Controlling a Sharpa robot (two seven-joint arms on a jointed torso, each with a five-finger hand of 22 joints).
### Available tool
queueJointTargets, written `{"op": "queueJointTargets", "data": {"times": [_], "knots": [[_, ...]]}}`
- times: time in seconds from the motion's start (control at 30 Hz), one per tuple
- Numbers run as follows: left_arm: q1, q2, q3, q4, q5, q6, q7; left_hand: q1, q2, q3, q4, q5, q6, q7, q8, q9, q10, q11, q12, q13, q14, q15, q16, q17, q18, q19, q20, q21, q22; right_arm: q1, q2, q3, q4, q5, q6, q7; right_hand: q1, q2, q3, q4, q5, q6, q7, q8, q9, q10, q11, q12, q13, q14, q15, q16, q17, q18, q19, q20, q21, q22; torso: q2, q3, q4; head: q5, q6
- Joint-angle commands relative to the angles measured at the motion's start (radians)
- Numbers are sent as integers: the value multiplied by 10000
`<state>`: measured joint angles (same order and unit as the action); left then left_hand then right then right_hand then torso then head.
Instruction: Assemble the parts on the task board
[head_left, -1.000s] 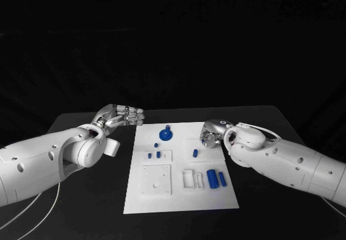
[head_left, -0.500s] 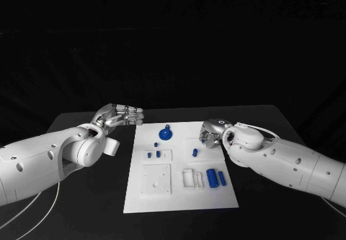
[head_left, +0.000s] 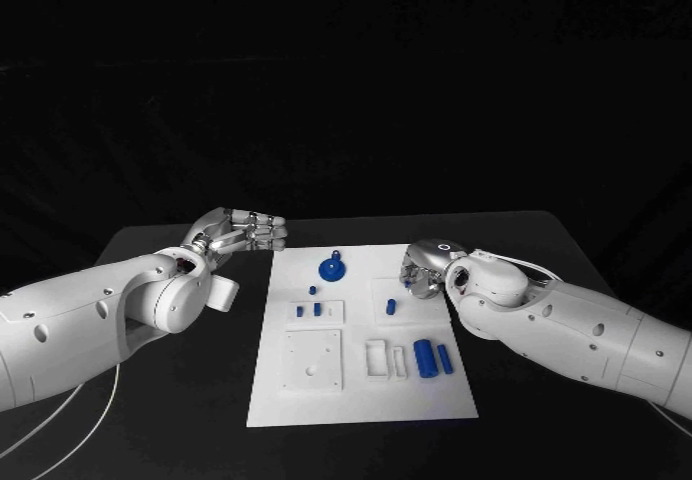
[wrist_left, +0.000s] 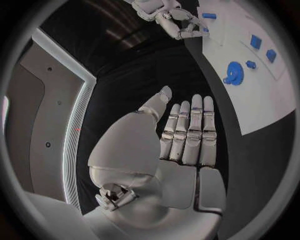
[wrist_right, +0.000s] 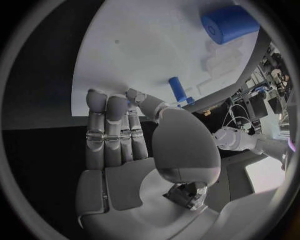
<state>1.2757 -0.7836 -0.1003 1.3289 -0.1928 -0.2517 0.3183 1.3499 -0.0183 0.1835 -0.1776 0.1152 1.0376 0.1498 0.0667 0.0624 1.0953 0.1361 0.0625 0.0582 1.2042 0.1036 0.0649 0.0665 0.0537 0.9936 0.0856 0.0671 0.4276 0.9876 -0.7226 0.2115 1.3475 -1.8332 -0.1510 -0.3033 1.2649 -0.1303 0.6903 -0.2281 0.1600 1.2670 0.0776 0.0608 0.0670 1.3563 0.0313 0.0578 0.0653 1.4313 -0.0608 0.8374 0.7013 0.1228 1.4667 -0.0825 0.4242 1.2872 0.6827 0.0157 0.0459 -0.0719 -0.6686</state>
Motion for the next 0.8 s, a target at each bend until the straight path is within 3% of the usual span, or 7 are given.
{"op": "queueJointTargets", "data": {"times": [0.03, 0.13, 0.27, 0.37, 0.57, 0.8], "knots": [[14, 33, 12, -93, 110, 156, 117, 21, 99, -80, -5, 12, -77, -27, -24, 0, -86, 4, -24, -6, 62, -7, -30, 15, -69, 80, -3, 58, -44, 6, -74, 152, 143, 465, -71, -58, -85, -2, 13, 15, 81, 43, 2, 29, 23, 123, -76, 30, -21, 8, -67, -45, 12, 59, 414, -65, 72, 26, -11, 6, 1, 32, -15], [14, 43, 12, -192, 115, 158, 133, 21, 99, -80, -5, 12, -77, -27, -24, 0, -86, 4, -24, -6, 62, -7, -30, 15, -69, 80, -3, 58, -44, 7, -149, 401, 261, 821, -171, -5, -107, 6, -17, 15, 178, 29, 5, 26, 21, 101, -71, 27, -23, 4, -63, -69, 12, 63, 404, -61, 97, 45, -10, 0, -13, 50, -12], [15, 59, 12, -348, 118, 156, 144, 82, 129, -182, -4, 27, -63, -31, -22, 0, -88, 3, -23, -6, 56, -7, -31, 14, -71, 112, -4, 63, -211, 8, -273, 859, 481, 1321, -266, 82, -117, 7, -36, 2, 230, 53, -2, 32, 29, 115, -76, 31, -21, 11, -66, -85, 16, 66, 402, -63, 119, 67, -3, 9, -13, 73, 9], [15, 68, 12, -423, 119, 155, 145, 82, 129, -182, -4, 27, -63, -31, -22, 0, -88, 3, -23, -6, 56, -7, -31, 14, -71, 112, -4, 63, -211, 11, -391, 1044, 680, 1695, -229, 143, -127, 9, -55, 3, 243, 59, -2, 30, 29, 117, -77, 28, -22, 12, -68, -90, 19, 71, 400, -64, 106, 69, -11, 1, -14, 90, 24], [16, 70, 11, -476, 120, 146, 143, 82, 129, -182, -4, 27, -63, -31, -22, 0, -88, 3, -23, -6, 56, -7, -31, 14, -71, 112, -4, 63, -211, 13, -533, 1194, 1109, 2226, -176, 260, -125, 40, -129, -10, 303, 62, -6, 30, 27, 122, -82, 28, -23, 14, -76, -108, 38, 101, 397, -68, 117, 99, 3, -9, -29, 167, 82], [16, 81, 10, -382, 94, 53, 178, 96, 133, -194, -16, 48, -51, -32, -23, 0, -92, 5, -25, -6, 53, -7, -30, 14, -73, 121, -5, 72, -291, 2, -434, 1211, 1767, 2213, -153, 352, -126, 63, -158, -17, 304, 58, -2, 27, 26, 119, -80, 28, -23, 10, -74, -119, 46, 116, 394, -63, 96, 107, 0, -25, -11, 342, 138]]}}
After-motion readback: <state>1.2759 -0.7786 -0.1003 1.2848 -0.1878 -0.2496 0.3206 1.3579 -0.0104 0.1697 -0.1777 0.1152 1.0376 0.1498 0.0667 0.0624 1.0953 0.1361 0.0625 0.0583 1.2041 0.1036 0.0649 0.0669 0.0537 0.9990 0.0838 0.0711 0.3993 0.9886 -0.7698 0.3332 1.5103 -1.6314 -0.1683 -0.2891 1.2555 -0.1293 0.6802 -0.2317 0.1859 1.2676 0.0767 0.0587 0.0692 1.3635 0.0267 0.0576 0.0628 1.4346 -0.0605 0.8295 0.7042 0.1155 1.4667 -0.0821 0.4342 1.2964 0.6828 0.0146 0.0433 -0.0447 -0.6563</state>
